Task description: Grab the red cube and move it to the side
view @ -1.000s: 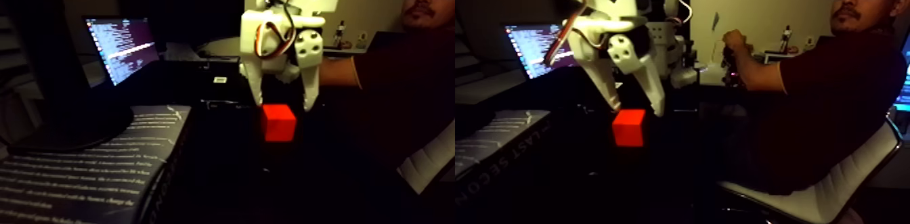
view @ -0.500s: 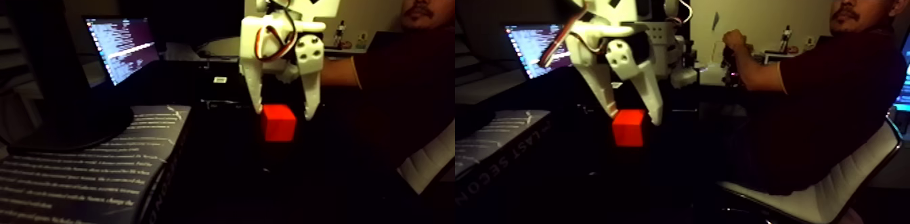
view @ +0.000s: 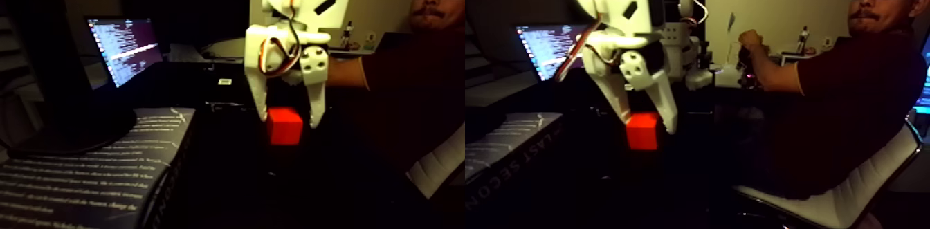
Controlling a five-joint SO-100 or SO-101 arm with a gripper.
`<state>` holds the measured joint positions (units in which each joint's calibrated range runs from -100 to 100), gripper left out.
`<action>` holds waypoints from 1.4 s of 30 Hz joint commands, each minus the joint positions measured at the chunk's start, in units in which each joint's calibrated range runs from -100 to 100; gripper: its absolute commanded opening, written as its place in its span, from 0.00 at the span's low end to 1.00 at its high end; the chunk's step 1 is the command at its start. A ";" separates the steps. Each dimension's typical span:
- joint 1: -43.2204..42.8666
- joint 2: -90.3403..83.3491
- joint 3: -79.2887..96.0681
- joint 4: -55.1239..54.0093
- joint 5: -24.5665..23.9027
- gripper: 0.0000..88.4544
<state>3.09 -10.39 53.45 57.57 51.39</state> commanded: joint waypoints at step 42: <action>-1.17 -0.03 -0.07 -1.74 -2.48 0.01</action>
<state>2.24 -9.38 53.45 56.18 49.08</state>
